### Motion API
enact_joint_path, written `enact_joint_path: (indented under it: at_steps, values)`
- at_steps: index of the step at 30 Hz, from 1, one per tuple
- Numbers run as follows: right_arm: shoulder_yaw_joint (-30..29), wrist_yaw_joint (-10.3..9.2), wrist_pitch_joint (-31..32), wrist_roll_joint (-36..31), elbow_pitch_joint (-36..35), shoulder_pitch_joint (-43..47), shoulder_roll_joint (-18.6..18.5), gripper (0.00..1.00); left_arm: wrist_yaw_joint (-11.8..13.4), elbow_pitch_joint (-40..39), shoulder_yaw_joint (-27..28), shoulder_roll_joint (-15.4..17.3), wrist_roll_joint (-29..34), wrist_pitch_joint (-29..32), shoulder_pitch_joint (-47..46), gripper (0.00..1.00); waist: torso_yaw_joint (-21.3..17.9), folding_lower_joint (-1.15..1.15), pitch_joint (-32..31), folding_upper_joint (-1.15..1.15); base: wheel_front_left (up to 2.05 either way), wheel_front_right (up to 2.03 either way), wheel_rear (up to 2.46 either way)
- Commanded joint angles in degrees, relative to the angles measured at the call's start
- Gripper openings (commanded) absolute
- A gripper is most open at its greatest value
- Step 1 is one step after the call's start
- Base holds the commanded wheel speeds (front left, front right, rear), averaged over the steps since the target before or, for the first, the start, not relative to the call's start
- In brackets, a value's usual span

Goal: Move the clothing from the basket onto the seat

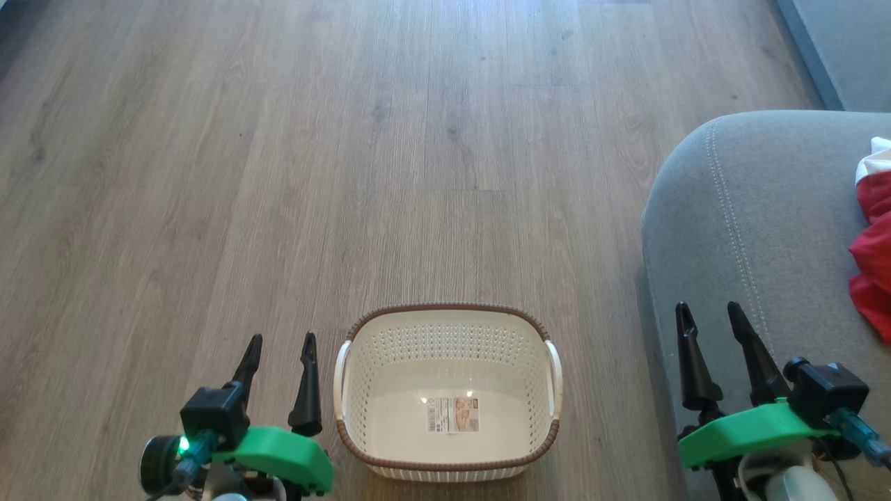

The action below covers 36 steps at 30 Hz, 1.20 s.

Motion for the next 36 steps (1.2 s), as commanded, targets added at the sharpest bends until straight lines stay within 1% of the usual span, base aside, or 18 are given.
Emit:
enact_joint_path:
  at_steps: [1,10,11,16,36]
  values:
    - [0.96,0.00,-0.37,0.26,-1.55,-1.77,-0.30,1.00,-0.14,-1.69,1.90,-0.15,-0.53,-0.28,-1.86,1.00,-0.03,0.00,-0.01,0.00,0.00,0.00,0.00]
    - [0.49,0.00,-0.37,0.21,-1.30,-2.01,-0.30,1.00,-0.31,-2.06,2.00,-0.15,-0.98,-0.28,-1.74,1.00,-0.28,0.00,-0.15,0.00,0.00,0.00,0.00]
    - [-0.76,0.00,0.00,0.01,0.31,-0.03,0.00,0.00,-0.09,-0.10,0.08,0.00,-0.57,0.00,0.00,0.00,-0.29,0.00,-0.15,0.00,0.00,0.00,0.00]
    - [-0.64,0.01,0.17,0.31,4.75,1.08,0.24,0.00,-0.10,4.12,-0.02,0.00,-0.88,0.09,1.63,0.00,-0.33,0.00,-0.14,0.00,0.00,0.00,0.00]
    - [-1.41,0.01,3.32,11.82,4.69,-0.33,0.11,0.00,-2.01,4.16,2.09,0.48,-13.13,2.77,0.24,0.00,-0.89,0.00,0.06,0.00,0.00,0.00,0.00]
